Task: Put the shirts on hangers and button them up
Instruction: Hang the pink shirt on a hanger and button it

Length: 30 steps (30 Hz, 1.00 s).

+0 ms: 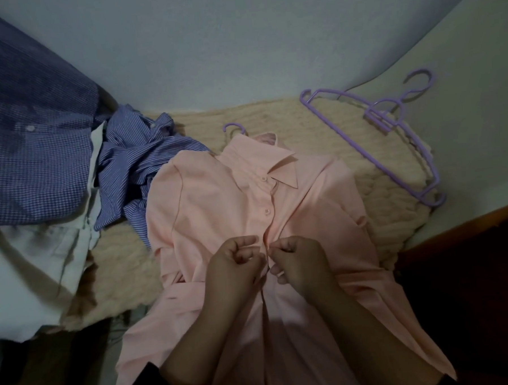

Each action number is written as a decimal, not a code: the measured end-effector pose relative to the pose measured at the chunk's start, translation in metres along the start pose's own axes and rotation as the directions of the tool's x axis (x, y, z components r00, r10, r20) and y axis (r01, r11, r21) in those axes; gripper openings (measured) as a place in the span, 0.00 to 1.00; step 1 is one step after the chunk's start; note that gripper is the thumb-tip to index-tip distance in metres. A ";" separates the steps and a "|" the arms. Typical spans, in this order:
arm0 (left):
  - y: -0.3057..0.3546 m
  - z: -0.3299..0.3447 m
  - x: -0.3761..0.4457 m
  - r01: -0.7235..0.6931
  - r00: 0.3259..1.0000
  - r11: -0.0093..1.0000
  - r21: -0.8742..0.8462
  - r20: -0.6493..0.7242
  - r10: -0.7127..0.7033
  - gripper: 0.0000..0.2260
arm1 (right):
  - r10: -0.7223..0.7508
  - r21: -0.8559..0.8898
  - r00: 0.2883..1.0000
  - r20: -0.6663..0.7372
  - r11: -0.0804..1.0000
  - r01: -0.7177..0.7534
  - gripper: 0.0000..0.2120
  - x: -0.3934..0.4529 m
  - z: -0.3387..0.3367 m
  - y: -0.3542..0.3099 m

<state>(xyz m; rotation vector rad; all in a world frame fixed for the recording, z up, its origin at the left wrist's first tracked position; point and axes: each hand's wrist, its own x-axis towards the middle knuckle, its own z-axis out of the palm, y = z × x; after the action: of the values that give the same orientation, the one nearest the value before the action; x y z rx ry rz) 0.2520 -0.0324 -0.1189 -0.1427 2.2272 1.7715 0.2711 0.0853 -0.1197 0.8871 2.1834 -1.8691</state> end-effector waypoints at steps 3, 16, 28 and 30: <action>-0.003 -0.001 0.003 0.039 0.999 0.999 -0.037 0.003 -0.039 0.10 | 0.054 0.124 0.996 0.065 0.990 -0.062 0.09 -0.003 -0.005 -0.010; -0.003 0.000 0.005 -0.004 0.999 0.996 -0.088 0.045 0.008 0.11 | 0.022 0.063 0.997 0.069 0.998 -0.026 0.11 -0.002 -0.006 -0.012; -0.004 0.001 0.014 0.095 0.993 0.986 -0.136 0.076 -0.085 0.07 | -0.065 0.053 0.998 -0.018 0.996 0.066 0.09 0.002 -0.007 -0.002; -0.002 0.000 0.015 0.105 0.993 0.979 -0.173 0.078 -0.092 0.08 | -0.097 0.032 0.995 -0.022 0.995 0.097 0.11 0.003 -0.006 0.001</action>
<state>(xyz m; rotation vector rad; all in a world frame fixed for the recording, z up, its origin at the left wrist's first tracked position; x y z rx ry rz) 0.2383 -0.0311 -0.1246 -0.2216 1.9783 1.8881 0.2706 0.0923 -0.1207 0.8235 2.2524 -1.9533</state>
